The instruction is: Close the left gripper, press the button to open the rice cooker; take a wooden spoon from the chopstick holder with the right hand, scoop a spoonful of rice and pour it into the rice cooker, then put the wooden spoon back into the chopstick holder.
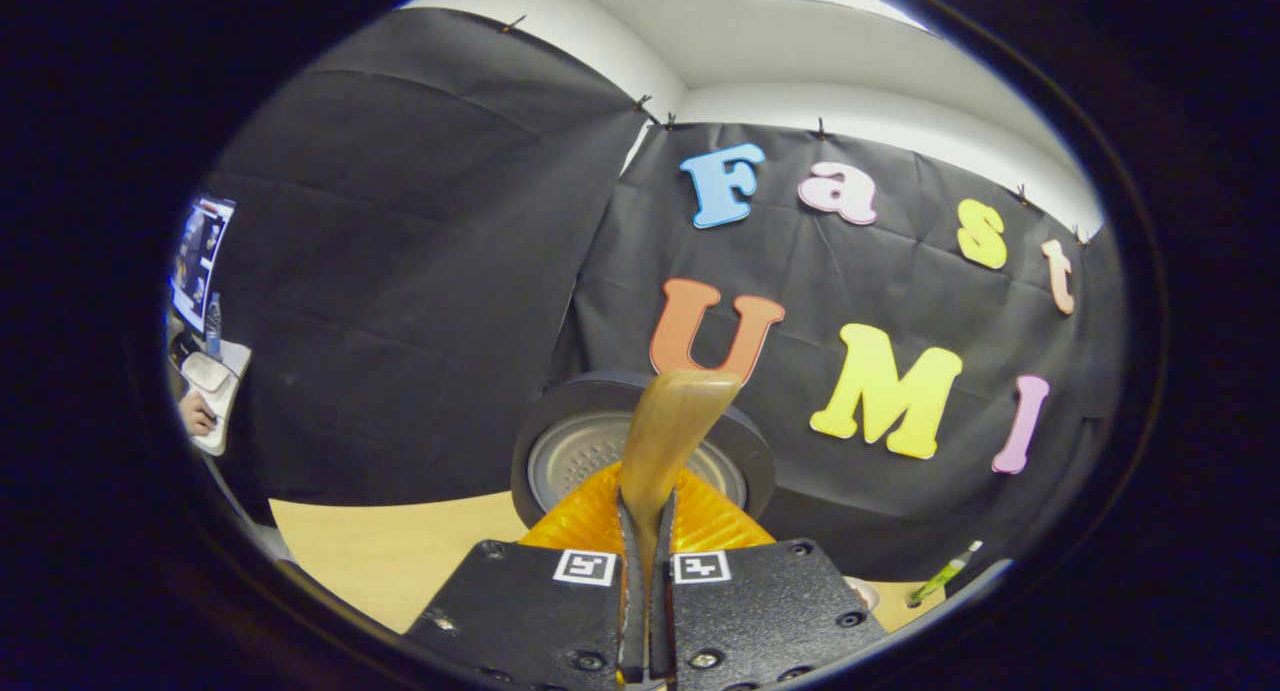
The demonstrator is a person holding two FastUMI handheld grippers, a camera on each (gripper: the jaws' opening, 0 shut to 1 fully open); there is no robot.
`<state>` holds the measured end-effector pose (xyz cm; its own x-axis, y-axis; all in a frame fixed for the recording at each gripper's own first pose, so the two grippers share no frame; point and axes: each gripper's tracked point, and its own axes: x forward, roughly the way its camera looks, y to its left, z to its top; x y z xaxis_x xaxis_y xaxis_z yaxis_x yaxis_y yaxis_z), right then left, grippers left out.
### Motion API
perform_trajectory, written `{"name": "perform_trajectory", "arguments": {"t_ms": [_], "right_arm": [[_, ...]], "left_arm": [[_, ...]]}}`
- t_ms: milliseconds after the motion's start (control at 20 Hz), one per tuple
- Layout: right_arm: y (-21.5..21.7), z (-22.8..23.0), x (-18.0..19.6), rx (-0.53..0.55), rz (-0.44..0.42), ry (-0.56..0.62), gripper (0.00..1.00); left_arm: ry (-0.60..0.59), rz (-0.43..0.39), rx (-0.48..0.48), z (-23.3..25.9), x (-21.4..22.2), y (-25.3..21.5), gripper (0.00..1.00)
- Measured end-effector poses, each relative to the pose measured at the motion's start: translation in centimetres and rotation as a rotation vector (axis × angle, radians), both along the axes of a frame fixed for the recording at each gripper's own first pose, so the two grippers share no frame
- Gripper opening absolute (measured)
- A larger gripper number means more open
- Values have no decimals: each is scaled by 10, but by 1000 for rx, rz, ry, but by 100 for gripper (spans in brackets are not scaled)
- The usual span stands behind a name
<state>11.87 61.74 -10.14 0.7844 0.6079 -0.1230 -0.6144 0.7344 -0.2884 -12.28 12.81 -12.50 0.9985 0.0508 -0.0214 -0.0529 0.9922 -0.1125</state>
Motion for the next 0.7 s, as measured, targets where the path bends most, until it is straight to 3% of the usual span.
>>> {"name": "perform_trajectory", "arguments": {"t_ms": [200, 700], "right_arm": [[-37, 23, 18, 88, -39, 55, 7], [-187, 67, 71, 182, -189, 11, 7]], "left_arm": [[8, 6, -1, 0, -1, -2, 94], [-9, -5, 20, 10, 4, -27, 95]]}}
